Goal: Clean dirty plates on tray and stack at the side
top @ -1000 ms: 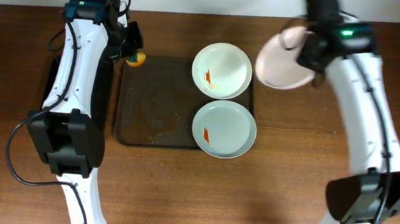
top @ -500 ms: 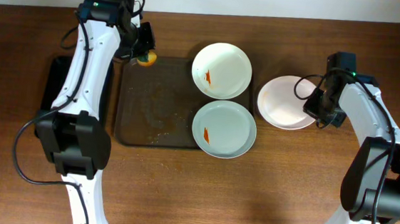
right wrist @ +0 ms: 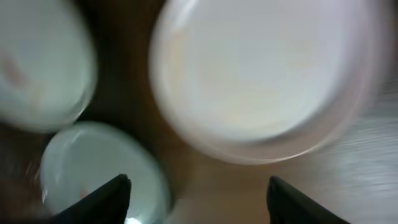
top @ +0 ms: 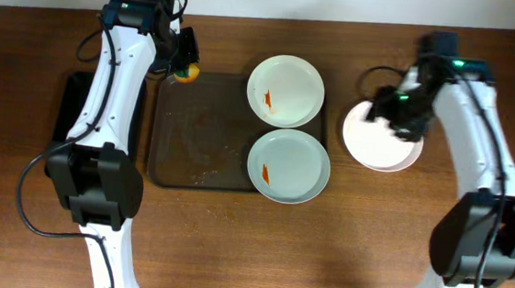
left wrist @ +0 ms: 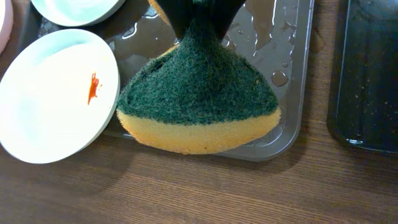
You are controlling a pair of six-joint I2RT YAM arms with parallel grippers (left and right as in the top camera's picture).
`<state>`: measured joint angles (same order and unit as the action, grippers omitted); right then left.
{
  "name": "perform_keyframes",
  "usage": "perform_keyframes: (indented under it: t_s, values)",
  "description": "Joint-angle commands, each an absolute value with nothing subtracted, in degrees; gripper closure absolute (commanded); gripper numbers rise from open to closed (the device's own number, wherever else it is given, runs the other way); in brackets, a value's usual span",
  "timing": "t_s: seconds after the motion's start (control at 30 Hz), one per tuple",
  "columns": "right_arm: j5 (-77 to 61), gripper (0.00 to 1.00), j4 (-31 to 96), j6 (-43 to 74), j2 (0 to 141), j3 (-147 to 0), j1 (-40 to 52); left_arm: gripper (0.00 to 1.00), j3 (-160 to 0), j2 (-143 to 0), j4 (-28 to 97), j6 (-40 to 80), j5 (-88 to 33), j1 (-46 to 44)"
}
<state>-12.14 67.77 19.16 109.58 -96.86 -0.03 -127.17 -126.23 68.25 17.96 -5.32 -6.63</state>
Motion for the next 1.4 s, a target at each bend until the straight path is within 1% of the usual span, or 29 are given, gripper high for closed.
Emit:
perform_keyframes:
  t_s: [0.0,0.07,0.17,0.2,0.23,0.4,0.47,0.5,0.53,0.57,0.7,0.8,0.87,0.93,1.03,1.1,1.17,1.23,1.3,1.37]
  values:
    - [-14.1,0.41,68.6,18.8,110.3,-96.2,7.3,0.99,-126.3,-125.8,68.2,13.6,-4.6,-7.4]
    - [-7.1,0.48,68.4,21.7,111.0,-93.5,10.8,0.99,-125.8,-125.8,68.1,13.1,-4.5,-7.8]
    - [-5.1,0.5,64.7,21.7,112.0,-87.2,13.5,0.99,-125.6,-125.8,68.1,13.1,-4.5,-7.8]
    - [-5.1,0.57,61.3,21.6,112.0,-83.9,13.5,0.99,-125.6,-125.8,68.2,13.1,-4.5,-7.9]
    - [-5.1,0.6,59.9,21.6,112.0,-82.6,13.5,0.99,-125.6,-125.8,68.2,13.1,-4.5,-8.2]
    - [-6.7,0.62,54.0,21.2,112.0,-77.2,13.6,0.99,-125.6,-125.8,68.1,13.1,-4.4,-8.4]
    - [-7.3,0.73,52.2,20.4,112.1,-75.4,13.6,0.99,-125.6,-125.8,68.1,13.1,-3.1,-8.4]
    - [-7.3,0.85,51.3,20.4,112.1,-74.2,13.6,0.99,-125.6,-125.8,68.2,13.1,-2.5,-8.4]
    - [-7.3,0.92,51.2,20.4,112.1,-73.9,13.6,0.99,-125.6,-125.8,68.2,13.1,-2.5,-8.4]
    - [-7.2,0.96,51.1,20.4,112.1,-73.9,13.6,0.99,-125.6,-125.8,68.1,13.1,-2.5,-8.4]
    - [-7.2,0.96,50.5,20.4,111.9,-74.7,13.4,0.99,-125.6,-125.8,68.2,13.1,-2.5,-8.4]
    - [-7.3,0.96,55.9,20.4,110.9,-79.5,13.6,0.99,-125.6,-125.8,68.1,13.1,-2.5,-8.4]
    - [-7.3,0.96,60.9,20.4,110.2,-83.9,15.2,0.99,-125.6,-125.8,68.1,13.1,-2.5,-8.4]
    - [-8.1,0.96,63.3,21.3,110.2,-87.5,19.8,0.99,-125.6,-125.8,68.1,13.1,-2.5,-8.4]
    - [-8.0,0.96,57.5,30.8,110.4,-87.7,26.2,0.99,-125.6,-125.8,68.2,13.1,-2.5,-8.4]
    - [-6.3,0.96,50.3,38.3,111.2,-87.7,30.0,0.99,-125.6,-125.8,68.4,13.1,-2.5,-8.4]
    - [-3.5,0.96,45.2,43.6,114.8,-87.7,33.1,0.99,-125.6,-125.8,69.0,13.2,-2.5,-8.4]
    - [-3.1,0.96,44.9,46.2,118.4,-87.7,34.5,0.99,-125.6,-125.8,69.7,13.2,-2.5,-8.4]
    - [-3.2,0.96,43.5,46.2,118.4,-87.7,34.5,0.99,-125.6,-125.8,69.9,13.2,-2.5,-8.4]
    - [-3.1,0.64,41.8,45.3,118.5,-87.7,34.5,0.99,-125.6,-125.8,70.2,13.2,-2.5,-8.4]
